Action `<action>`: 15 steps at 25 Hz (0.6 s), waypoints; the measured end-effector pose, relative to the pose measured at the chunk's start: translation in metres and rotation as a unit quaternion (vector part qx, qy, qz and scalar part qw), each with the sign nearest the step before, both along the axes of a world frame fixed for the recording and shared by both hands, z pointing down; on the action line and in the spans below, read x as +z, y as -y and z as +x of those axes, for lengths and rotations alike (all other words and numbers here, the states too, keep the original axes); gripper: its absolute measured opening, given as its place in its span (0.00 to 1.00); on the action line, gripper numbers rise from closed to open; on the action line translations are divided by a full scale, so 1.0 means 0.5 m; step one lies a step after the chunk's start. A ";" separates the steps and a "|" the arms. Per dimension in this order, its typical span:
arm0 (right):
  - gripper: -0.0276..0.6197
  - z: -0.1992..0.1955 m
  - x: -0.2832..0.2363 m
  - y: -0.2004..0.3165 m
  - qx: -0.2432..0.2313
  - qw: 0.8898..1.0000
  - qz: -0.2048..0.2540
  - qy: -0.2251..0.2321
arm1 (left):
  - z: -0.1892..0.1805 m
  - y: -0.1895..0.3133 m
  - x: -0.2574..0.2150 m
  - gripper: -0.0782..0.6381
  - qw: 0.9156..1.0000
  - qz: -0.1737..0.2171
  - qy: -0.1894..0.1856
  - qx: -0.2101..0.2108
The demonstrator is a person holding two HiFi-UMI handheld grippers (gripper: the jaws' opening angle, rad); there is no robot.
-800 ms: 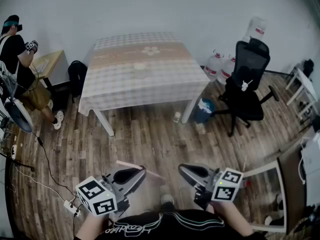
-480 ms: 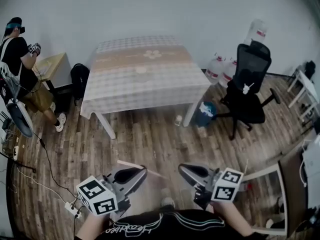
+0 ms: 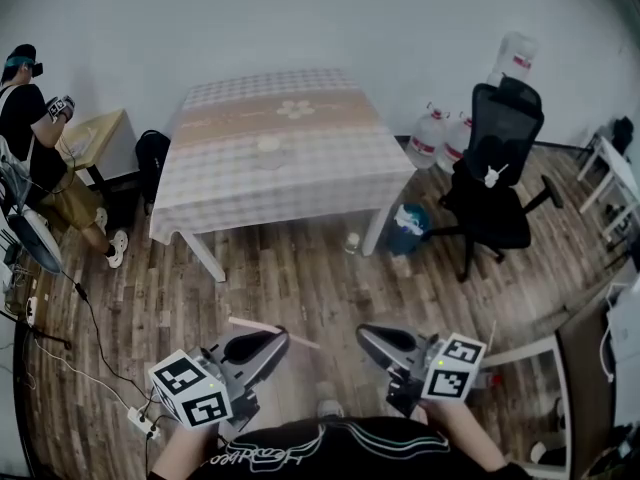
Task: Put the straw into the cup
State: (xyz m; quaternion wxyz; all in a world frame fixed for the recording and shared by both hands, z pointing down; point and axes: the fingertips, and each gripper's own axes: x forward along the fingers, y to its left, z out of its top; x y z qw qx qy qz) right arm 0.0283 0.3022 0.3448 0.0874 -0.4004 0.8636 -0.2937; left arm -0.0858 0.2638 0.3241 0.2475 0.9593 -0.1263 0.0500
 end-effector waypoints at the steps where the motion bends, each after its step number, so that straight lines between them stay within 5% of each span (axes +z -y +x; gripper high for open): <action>1: 0.06 0.013 0.001 0.005 -0.001 1.000 0.000 0.001 | 0.012 0.006 0.000 0.14 1.000 0.000 0.001 -0.002; 15: 0.06 0.145 0.012 0.055 0.003 1.000 0.015 0.011 | 0.110 0.057 -0.006 0.14 0.999 0.032 0.001 -0.043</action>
